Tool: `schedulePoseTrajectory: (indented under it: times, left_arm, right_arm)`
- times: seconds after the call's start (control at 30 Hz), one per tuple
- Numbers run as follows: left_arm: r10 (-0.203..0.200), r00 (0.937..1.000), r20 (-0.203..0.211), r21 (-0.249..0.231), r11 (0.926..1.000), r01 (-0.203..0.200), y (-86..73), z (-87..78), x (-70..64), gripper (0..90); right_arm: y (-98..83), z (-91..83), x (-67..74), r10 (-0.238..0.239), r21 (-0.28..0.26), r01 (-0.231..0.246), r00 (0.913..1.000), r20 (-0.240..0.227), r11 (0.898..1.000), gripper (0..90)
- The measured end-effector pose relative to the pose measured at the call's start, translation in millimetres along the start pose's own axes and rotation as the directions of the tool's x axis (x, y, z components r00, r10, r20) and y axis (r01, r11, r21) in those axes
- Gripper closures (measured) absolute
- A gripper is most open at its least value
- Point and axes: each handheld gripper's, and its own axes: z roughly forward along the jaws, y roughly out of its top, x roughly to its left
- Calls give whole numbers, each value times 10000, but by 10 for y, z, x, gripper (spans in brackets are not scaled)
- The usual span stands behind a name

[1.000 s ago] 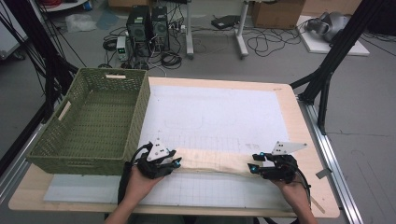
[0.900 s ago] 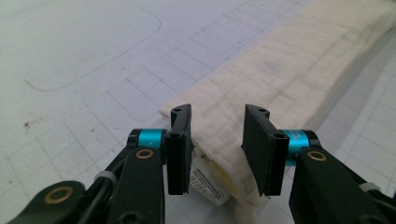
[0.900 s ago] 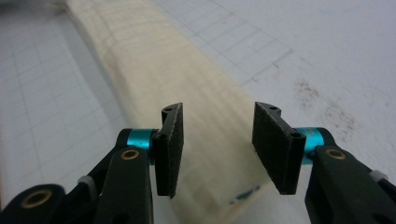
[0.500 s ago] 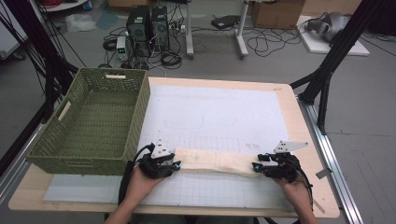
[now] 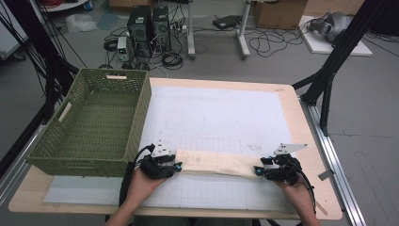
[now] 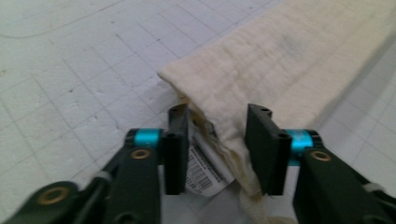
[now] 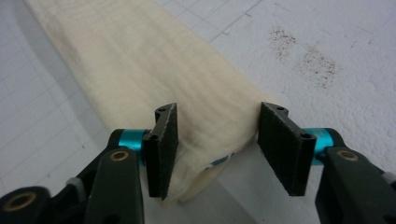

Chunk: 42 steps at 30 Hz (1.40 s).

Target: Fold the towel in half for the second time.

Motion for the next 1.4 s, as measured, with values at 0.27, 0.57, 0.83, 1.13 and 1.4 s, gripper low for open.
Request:
schedulePoseTrajectory:
  times: [0.27,0.57,0.83,1.13,1.4]
  left_arm:
    - [406,9939,-1021,135,9991,-394,-32,-106,-141,836]
    - [391,9747,-2199,546,9981,-277,-210,-423,-132,834]
    - [326,9750,-2199,-141,9992,-365,-224,-504,-137,711]
    - [916,9872,-1303,-1262,9861,-1081,-1,-605,-114,589]
    - [1805,9825,460,-1320,9760,-1731,290,-371,-82,521]
  right_arm:
    - [61,54,-30,-109,-42,105,9931,-1169,9999,786]
    - [447,388,31,-963,-43,966,9863,-1340,9953,780]
    - [453,333,47,-715,-489,658,9893,-1268,9966,619]
    - [389,99,80,-669,-1386,513,9916,-1106,9890,526]
    - [323,26,116,-819,-1394,666,9908,-1073,9880,487]
